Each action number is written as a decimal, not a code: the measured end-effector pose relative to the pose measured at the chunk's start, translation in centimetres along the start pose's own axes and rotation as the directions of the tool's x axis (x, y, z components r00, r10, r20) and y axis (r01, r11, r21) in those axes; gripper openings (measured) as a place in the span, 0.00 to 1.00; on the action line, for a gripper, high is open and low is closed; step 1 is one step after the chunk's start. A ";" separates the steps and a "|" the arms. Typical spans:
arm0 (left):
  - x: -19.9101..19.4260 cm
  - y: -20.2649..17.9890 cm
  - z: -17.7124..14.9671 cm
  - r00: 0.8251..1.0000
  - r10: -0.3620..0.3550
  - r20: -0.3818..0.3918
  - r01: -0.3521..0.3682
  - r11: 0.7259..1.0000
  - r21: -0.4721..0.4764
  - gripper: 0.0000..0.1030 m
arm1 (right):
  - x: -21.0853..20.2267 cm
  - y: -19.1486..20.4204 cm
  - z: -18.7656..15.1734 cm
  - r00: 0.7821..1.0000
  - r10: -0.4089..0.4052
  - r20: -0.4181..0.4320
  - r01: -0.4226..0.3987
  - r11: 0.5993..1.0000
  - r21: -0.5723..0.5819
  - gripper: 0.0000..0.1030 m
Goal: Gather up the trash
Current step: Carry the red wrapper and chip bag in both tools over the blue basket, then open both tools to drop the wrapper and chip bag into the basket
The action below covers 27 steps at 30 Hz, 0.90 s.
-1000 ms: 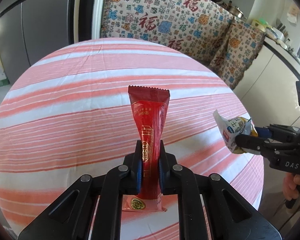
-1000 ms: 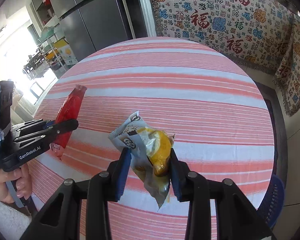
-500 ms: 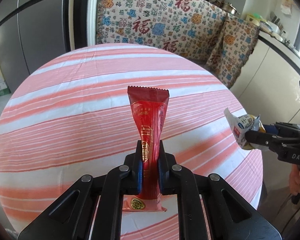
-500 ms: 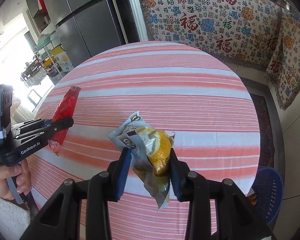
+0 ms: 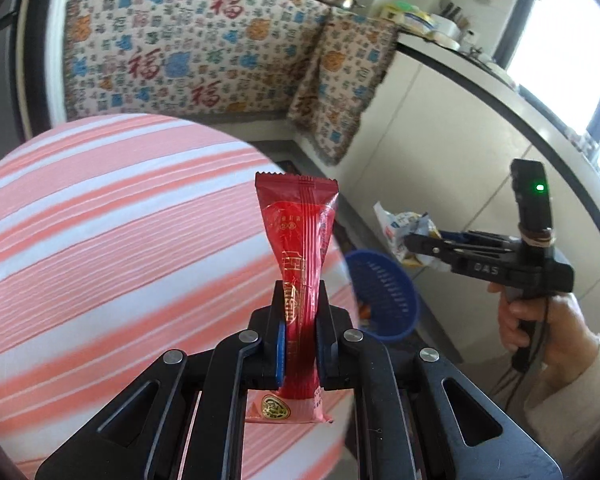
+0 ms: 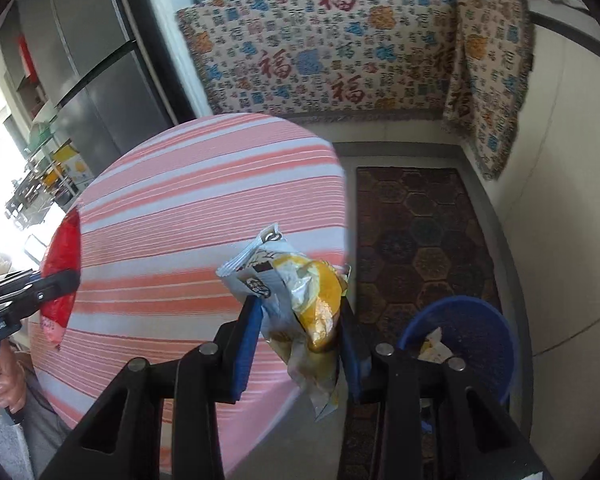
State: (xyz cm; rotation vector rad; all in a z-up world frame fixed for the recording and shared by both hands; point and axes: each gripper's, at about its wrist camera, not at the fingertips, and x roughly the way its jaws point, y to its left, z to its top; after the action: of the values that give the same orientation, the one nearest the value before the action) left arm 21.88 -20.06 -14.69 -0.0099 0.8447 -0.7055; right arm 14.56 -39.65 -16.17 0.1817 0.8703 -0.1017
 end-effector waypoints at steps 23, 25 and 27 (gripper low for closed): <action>29.8 -15.6 0.9 0.944 -0.173 -0.280 0.169 0.985 -0.039 0.73 | 8.7 -27.6 -9.0 0.979 -0.087 -0.187 0.167 0.865 0.473 0.55; 30.2 -15.8 1.2 0.952 -0.145 -0.270 0.139 0.989 -0.041 0.75 | 9.1 -28.8 -10.1 0.981 -0.092 -0.168 0.165 0.851 0.498 0.69; 29.7 -15.9 1.3 0.955 -0.138 -0.263 0.134 0.990 -0.035 0.77 | 8.9 -29.6 -10.7 0.981 -0.110 -0.157 0.177 0.837 0.518 0.69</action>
State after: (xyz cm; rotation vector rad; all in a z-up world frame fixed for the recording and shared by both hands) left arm 27.22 -49.81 -29.68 0.0116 1.1143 -0.8416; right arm 7.40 -66.66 -33.25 0.6493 0.9623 -0.4813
